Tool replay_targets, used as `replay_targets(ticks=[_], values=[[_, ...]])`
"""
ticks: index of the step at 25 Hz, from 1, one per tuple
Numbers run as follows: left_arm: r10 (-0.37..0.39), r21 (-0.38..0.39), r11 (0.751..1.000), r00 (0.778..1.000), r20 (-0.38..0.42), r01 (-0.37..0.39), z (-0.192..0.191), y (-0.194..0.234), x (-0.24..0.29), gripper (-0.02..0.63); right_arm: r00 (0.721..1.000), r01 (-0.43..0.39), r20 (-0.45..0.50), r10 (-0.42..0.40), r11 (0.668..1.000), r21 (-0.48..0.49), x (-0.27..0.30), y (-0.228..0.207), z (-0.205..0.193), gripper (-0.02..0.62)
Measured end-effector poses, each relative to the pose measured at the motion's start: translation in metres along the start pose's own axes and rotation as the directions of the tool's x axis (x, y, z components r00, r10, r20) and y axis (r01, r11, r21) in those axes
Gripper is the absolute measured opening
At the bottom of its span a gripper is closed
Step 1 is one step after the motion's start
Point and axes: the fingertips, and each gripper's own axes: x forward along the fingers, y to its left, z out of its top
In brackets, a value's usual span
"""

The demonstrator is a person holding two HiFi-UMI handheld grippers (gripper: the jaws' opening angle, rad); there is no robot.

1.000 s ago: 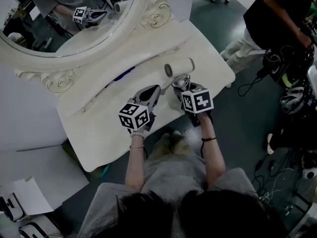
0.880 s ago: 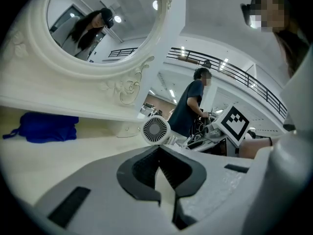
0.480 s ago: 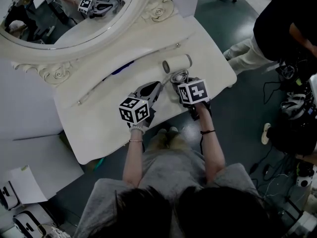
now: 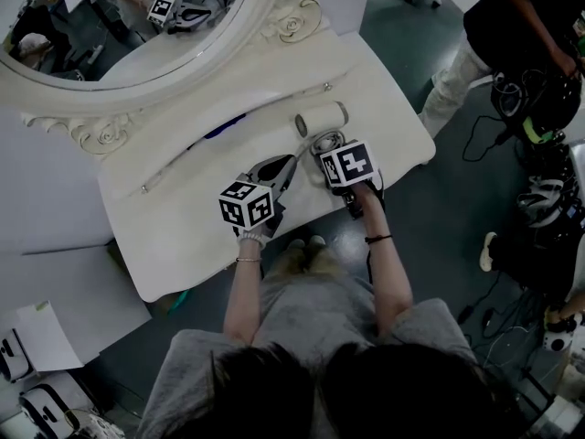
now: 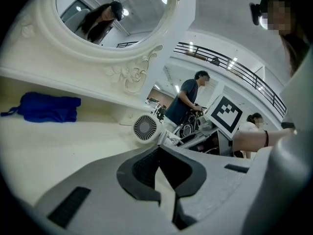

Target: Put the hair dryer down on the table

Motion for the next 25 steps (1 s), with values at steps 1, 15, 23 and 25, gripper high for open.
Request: replay_targets(ticks=[1, 15, 23, 25], values=[[0.001, -0.001, 1.000, 1.000, -0.002, -0.001, 0.000, 0.000, 0.000, 0.005, 1.000, 0.004, -0.005, -0.004, 1.000, -0.005, 0.001, 0.000, 0.000, 0.189], [0.017, -0.021, 1.000, 1.000, 0.001, -0.017, 0.000, 0.007, 0.002, 0.005, 0.998, 0.025, -0.049, -0.029, 0.996, -0.082, 0.013, 0.006, 0.001, 0.195], [0.009, -0.019, 1.000, 1.000, -0.006, -0.009, -0.002, 0.004, 0.005, 0.005, 0.996, 0.054, -0.061, -0.060, 0.994, -0.095, 0.012, -0.001, 0.000, 0.201], [0.007, -0.016, 1.000, 1.000, -0.007, -0.007, -0.002, 0.004, 0.005, 0.005, 0.996, 0.057, -0.064, -0.063, 0.994, -0.096, 0.013, -0.001, 0.000, 0.204]])
